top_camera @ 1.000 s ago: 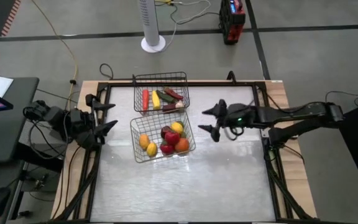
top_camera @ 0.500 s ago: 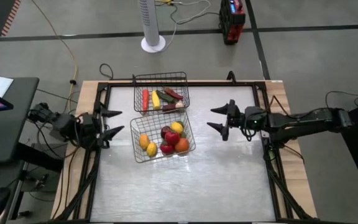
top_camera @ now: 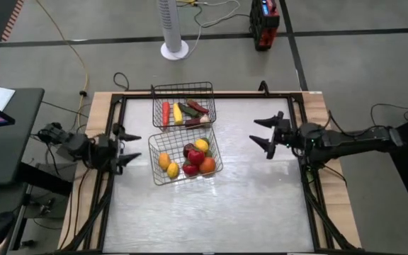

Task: Sort produce into baskets
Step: Return to Home Position

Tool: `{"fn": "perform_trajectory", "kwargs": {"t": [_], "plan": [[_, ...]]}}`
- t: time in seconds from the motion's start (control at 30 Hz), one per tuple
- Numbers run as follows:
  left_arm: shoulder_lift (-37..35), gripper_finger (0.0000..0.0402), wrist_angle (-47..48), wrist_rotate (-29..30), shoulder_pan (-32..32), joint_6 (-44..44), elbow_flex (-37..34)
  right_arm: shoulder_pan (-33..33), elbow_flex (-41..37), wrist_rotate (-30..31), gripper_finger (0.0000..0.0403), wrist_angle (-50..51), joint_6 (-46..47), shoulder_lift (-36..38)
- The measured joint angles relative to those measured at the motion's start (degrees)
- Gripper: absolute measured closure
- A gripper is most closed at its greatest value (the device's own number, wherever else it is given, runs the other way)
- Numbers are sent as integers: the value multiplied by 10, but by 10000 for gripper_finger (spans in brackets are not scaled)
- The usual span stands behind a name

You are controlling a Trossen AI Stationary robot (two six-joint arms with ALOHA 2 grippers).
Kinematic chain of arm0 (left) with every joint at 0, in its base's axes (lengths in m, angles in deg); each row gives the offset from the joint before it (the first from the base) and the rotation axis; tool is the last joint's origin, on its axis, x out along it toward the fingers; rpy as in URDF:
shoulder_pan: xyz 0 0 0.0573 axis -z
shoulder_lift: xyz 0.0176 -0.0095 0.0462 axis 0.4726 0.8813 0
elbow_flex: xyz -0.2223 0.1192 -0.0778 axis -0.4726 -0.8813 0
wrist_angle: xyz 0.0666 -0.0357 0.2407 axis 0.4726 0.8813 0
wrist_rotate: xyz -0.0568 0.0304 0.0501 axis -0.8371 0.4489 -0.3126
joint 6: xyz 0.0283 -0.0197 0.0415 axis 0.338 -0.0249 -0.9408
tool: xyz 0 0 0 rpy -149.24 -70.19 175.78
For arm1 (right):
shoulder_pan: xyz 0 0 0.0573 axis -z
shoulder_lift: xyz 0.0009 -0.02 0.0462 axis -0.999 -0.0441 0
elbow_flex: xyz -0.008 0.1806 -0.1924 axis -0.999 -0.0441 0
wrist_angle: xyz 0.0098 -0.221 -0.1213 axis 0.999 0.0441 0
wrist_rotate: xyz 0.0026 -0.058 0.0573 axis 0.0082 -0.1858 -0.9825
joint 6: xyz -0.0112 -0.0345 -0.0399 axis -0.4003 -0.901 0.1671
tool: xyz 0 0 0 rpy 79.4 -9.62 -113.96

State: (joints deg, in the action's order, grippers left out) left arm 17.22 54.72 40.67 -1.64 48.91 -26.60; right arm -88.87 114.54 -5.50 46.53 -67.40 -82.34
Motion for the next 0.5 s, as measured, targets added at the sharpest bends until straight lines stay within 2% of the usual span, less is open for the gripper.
{"fn": "perform_trajectory", "kwargs": {"t": [0.1, 0.23, 0.4, 0.5], "plan": [[0, 129, 0, -26, 0, -14, -31, -14, -48, 32, 46, -45, -18, 26], [1, 129, -25, -49, 0, -14, -87, -4, -140, 38, 46, -128, -15, 69], [2, 129, -89, -155, 0, 5, -145, 11, -238, 38, 46, -209, 27, 128], [6, 129, -98, -202, 0, 14, -145, 16, -247, 46, 46, -173, 68, 157]]}}
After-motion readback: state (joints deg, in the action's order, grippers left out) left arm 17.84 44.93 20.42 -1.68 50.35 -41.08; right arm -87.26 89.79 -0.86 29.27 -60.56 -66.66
